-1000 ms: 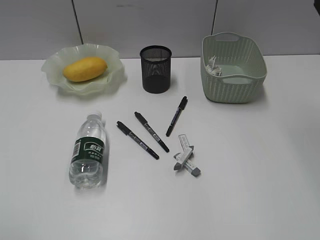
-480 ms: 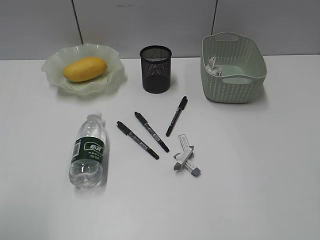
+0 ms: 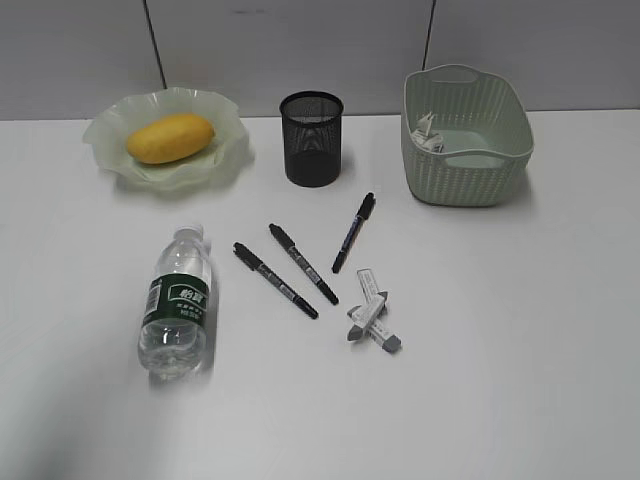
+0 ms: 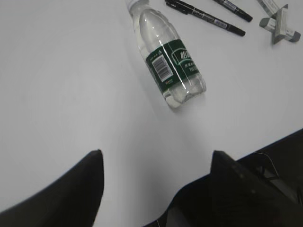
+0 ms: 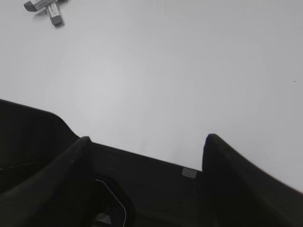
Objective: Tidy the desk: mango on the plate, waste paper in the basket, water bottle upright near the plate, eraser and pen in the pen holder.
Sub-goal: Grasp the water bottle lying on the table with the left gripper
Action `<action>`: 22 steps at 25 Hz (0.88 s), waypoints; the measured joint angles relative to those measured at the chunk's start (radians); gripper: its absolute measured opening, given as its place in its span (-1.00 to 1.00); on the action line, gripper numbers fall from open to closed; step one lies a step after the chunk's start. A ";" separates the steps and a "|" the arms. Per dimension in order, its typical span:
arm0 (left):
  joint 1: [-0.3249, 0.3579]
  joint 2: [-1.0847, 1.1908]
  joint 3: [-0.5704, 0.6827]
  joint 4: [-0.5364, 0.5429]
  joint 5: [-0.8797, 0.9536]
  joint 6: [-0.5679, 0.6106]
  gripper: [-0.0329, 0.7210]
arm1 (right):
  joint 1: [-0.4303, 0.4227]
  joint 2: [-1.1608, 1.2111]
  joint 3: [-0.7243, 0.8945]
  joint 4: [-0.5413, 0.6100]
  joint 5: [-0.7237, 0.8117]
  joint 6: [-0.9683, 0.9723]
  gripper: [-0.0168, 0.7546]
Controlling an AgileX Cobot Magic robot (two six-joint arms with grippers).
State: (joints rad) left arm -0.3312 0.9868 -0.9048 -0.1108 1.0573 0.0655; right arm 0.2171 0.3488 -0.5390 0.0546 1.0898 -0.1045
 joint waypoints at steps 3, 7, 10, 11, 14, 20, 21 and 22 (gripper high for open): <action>0.000 0.124 -0.096 0.000 -0.003 -0.030 0.47 | 0.000 -0.094 0.025 0.000 -0.024 0.029 0.50; -0.001 0.269 -0.206 -0.012 -0.006 -0.077 0.43 | 0.000 -0.160 0.032 0.000 -0.034 0.042 0.50; -0.012 0.356 -0.254 -0.024 -0.020 -0.114 0.42 | 0.000 -0.174 0.033 0.000 -0.036 0.044 0.50; -0.021 0.380 -0.262 -0.027 -0.025 -0.127 0.42 | 0.000 -0.174 0.033 0.000 -0.036 0.045 0.50; -0.059 0.461 -0.272 -0.021 -0.044 -0.180 0.41 | 0.000 -0.174 0.033 0.000 -0.036 0.045 0.50; -0.152 0.614 -0.273 0.094 -0.085 -0.293 0.41 | 0.000 -0.174 0.033 0.000 -0.038 0.045 0.50; -0.157 0.631 -0.273 0.093 -0.107 -0.296 0.41 | 0.000 -0.174 0.033 0.000 -0.038 0.045 0.50; -0.164 0.651 -0.273 0.092 -0.127 -0.297 0.43 | 0.000 -0.174 0.033 0.000 -0.038 0.045 0.50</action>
State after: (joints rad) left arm -0.4953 1.6374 -1.1781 -0.0185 0.9302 -0.2314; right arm 0.2171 0.1749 -0.5056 0.0546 1.0520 -0.0598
